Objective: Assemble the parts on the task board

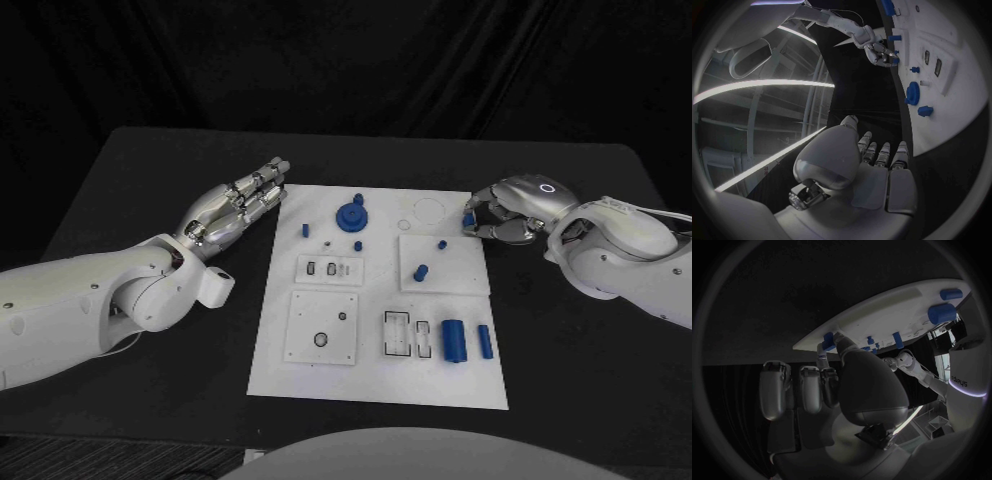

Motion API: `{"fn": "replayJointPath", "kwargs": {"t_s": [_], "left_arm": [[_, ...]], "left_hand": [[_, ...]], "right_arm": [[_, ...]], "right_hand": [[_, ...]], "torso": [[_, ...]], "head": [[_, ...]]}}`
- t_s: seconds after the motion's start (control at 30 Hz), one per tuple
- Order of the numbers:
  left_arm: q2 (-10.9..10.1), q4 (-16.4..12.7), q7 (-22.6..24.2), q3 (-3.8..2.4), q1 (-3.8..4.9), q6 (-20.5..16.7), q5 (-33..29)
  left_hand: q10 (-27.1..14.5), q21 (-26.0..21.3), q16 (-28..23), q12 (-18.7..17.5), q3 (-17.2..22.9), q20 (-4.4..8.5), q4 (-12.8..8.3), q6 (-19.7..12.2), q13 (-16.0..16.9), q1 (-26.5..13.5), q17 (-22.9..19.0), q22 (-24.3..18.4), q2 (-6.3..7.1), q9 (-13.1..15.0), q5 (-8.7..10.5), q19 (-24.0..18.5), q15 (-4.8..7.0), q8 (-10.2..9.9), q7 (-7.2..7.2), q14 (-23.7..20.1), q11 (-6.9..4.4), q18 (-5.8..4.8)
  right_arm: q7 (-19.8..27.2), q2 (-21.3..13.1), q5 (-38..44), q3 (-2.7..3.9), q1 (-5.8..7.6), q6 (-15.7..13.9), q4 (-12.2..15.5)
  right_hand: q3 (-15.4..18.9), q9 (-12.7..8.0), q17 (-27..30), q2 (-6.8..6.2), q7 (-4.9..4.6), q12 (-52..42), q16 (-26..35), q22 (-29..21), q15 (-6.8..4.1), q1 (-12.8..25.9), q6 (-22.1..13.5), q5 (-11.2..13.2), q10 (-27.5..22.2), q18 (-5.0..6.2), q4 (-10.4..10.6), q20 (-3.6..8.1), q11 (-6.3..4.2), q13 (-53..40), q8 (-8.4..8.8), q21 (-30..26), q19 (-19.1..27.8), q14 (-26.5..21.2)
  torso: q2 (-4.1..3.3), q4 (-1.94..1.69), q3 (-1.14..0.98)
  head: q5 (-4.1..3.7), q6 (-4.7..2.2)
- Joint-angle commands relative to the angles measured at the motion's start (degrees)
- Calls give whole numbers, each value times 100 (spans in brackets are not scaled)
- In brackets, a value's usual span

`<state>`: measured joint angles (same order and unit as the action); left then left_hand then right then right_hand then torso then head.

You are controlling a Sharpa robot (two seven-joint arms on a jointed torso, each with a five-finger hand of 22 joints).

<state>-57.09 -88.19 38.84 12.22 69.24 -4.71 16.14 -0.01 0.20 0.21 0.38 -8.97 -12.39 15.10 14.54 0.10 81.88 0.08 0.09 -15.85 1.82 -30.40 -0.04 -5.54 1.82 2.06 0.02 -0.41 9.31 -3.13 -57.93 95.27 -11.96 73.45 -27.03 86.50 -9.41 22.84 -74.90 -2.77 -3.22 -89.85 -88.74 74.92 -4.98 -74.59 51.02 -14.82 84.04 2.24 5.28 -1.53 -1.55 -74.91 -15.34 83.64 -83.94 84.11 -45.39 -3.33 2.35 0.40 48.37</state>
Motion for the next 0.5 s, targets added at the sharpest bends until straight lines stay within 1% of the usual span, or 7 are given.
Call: {"fn": "replayJointPath", "kwargs": {"t_s": [0.03,0.1,0.13,0.23,0.27,0.4,0.5], "left_arm": [[3,-9,859,-4,-3,72,-26],[2,-9,856,-4,-4,74,-26],[2,-9,855,-4,-4,75,-26],[3,-9,854,-4,-4,78,-26],[3,-9,853,-4,-4,79,-26],[3,-8,852,-4,-5,82,-26],[-5,-10,853,-4,-5,83,-26]], "left_hand": [[1,-20,-21,-38,33,-35,6,-10,-10,65,-8,-9,7,5,-30,4,-49,8,36,-2,56,93],[1,-20,-21,-38,53,-40,-1,-11,-10,66,-8,-9,7,5,-28,4,-54,8,43,-2,63,93],[1,-20,-21,-38,53,-40,-1,-11,-10,66,-8,-9,7,5,-28,4,-54,8,43,-2,63,93],[1,-20,-21,-38,53,-40,-1,-11,-10,66,-8,-9,7,5,-28,4,-54,8,43,-2,63,93],[1,-20,-21,-38,53,-40,-1,-11,-10,66,-8,-9,7,5,-28,4,-54,8,43,-2,63,93],[1,-20,-21,-38,53,-40,-1,-11,-10,66,-8,-9,7,5,-28,4,-54,8,43,-2,63,93],[1,-20,-21,-38,53,-40,-1,-11,-10,66,-8,-9,7,5,-28,4,-54,8,43,-2,63,93]], "right_arm": [[-51,-4,39,2,-18,-119,-1],[-58,-7,39,2,-18,-143,1],[-60,-8,39,2,-18,-157,3],[-60,-9,39,2,-18,-191,7],[-59,-9,39,2,-18,-203,9],[-45,-10,39,3,-18,-261,30],[-36,-25,39,3,-18,-341,77]], "right_hand": [[-13,96,-1215,31,2,-15,18,1279,-43,-102,39,-17,596,-51,-56,43,-53,-1509,-108,-27,-280,529],[-18,157,-1215,64,-1,-15,17,1279,-44,-124,53,49,596,-52,-71,46,-51,-1509,-178,-26,-281,529],[-20,209,-1212,96,1,-15,18,1282,-43,-136,70,123,596,-53,-79,48,-55,-1509,-239,-21,-284,529],[-21,252,-1213,124,7,-15,18,1281,-48,-147,88,184,596,-53,-83,48,-52,-1509,-290,-25,-283,529],[-12,286,-1212,138,10,-15,18,1281,-50,-139,104,244,596,-53,-76,50,-53,-1509,-330,-27,-283,529],[41,349,-1211,125,15,-15,18,1281,-50,-83,122,370,596,-53,-38,51,-55,-1509,-401,-28,-284,529],[63,375,-1201,120,17,-15,22,1282,-50,-56,146,397,596,-54,-15,51,-57,-1509,-434,-24,-287,527]], "torso": [[-1,1,2],[-2,2,3],[-1,4,4],[0,3,3],[0,2,3],[0,3,2],[1,4,2]], "head": [[7,-1],[6,-4],[6,-3],[9,2],[9,3],[8,2],[22,6]]}}
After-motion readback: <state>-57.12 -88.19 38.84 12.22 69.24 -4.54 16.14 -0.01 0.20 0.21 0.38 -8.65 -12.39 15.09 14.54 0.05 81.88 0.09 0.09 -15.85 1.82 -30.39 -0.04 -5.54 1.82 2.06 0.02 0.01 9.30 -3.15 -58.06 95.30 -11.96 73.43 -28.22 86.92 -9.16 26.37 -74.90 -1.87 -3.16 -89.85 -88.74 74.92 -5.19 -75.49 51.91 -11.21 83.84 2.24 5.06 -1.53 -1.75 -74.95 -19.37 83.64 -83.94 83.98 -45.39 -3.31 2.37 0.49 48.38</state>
